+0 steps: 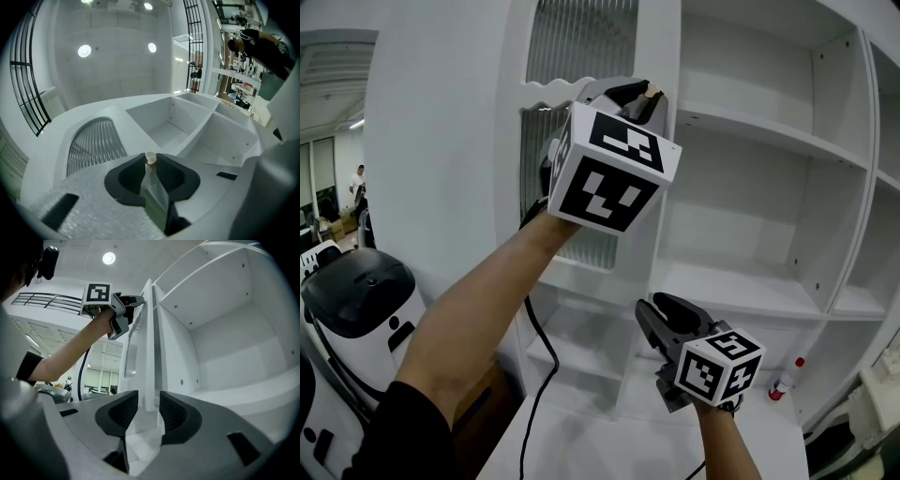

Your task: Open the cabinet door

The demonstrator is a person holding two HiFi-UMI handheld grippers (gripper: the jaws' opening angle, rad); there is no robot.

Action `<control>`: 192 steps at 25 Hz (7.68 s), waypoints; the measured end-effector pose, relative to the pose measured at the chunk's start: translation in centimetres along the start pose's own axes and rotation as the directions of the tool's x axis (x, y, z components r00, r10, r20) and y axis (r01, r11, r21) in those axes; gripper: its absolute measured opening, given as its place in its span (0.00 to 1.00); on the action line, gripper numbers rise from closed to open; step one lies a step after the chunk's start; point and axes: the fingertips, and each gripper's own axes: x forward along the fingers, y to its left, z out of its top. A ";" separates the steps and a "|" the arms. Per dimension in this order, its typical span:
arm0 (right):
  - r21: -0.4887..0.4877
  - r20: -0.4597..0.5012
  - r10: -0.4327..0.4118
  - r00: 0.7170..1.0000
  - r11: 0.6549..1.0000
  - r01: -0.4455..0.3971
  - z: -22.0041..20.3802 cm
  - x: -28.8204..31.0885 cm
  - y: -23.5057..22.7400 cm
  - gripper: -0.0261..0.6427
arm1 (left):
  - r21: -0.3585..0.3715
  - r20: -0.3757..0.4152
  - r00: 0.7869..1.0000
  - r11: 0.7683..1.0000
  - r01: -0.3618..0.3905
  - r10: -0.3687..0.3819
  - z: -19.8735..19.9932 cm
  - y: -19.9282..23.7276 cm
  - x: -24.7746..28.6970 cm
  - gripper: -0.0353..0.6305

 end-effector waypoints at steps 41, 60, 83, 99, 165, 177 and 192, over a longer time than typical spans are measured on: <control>0.020 -0.088 0.080 0.993 0.997 -0.079 -0.7 0.6 2.4 0.19 | -0.246 -0.197 0.980 0.969 -0.034 -0.016 -7.0 -1.3 -9.6 0.18; 0.005 -0.074 0.072 0.995 0.997 -0.071 -0.4 -0.9 5.3 0.17 | -0.305 -0.512 0.857 0.922 -0.240 0.054 -14.7 -5.3 -21.8 0.14; 0.014 -0.036 0.195 0.980 0.981 -0.195 -0.2 -2.8 9.7 0.14 | -0.265 -0.635 0.763 0.894 -0.361 0.120 -14.2 -9.4 -28.6 0.07; 0.000 -0.012 0.220 0.975 0.975 -0.220 0.1 -3.3 14.8 0.14 | -0.254 -0.626 0.766 0.890 -0.378 0.146 -12.2 -7.0 -32.6 0.07; -0.124 0.011 0.299 0.954 0.947 -0.296 -1.0 6.6 35.0 0.24 | -0.244 -0.664 0.726 0.866 -0.436 0.179 -15.2 4.8 -46.1 0.07; -0.137 0.017 0.280 0.960 0.952 -0.275 -1.2 8.7 36.7 0.24 | -0.275 -0.659 0.738 0.867 -0.415 0.144 -17.1 6.3 -47.3 0.07; -0.129 -0.002 0.294 0.956 0.948 -0.292 -1.3 6.2 34.9 0.24 | -0.329 -0.635 0.765 0.859 -0.393 0.107 -16.6 3.2 -45.2 0.07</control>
